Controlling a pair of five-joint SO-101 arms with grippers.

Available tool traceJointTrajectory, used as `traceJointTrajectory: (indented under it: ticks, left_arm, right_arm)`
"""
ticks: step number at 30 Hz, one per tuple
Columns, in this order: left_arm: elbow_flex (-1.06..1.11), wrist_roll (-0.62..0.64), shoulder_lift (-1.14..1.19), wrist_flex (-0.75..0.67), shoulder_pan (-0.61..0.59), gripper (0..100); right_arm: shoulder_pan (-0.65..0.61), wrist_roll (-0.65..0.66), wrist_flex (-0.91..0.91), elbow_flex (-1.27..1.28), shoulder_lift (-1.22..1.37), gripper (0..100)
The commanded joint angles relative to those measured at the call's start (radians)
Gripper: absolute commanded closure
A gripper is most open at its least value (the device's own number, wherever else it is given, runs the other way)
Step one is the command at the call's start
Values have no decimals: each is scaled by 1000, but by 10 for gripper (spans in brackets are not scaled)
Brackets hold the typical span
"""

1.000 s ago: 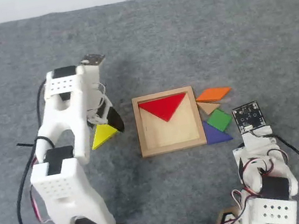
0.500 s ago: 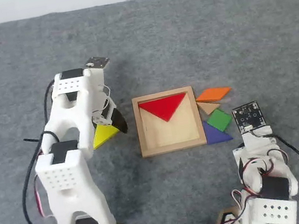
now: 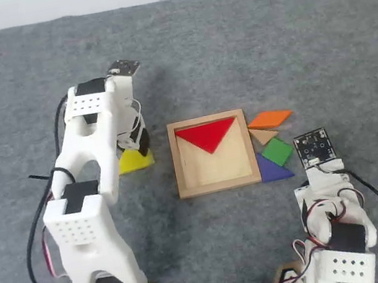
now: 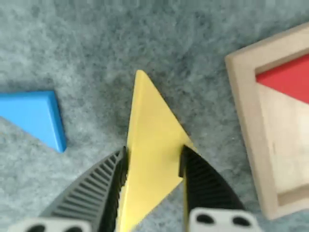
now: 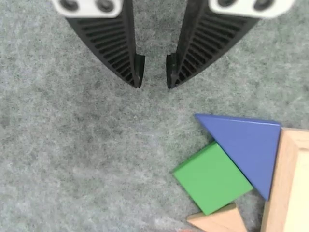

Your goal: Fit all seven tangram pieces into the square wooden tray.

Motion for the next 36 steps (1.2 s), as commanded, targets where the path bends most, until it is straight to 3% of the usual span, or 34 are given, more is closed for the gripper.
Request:
traceJointTrajectory:
  ticks: [1, 9, 14, 20, 36]
  left_arm:
    - [7, 0, 15, 17, -2, 870]
    - [47, -17, -114, 84, 81, 863]
    - [58, -20, -213, 84, 28, 694]
    - [56, -120, -210, 69, -41, 692]
    - [56, -265, -37, -48, -34, 692]
  right_arm:
    - [-4, 12, -5, 15, -15, 908]
    - [-2, 12, -7, 15, -15, 908]
    - [-1, 12, -5, 15, -15, 908]
    - [-1, 12, -5, 15, -15, 908]
    - [-4, 12, -5, 15, -15, 908]
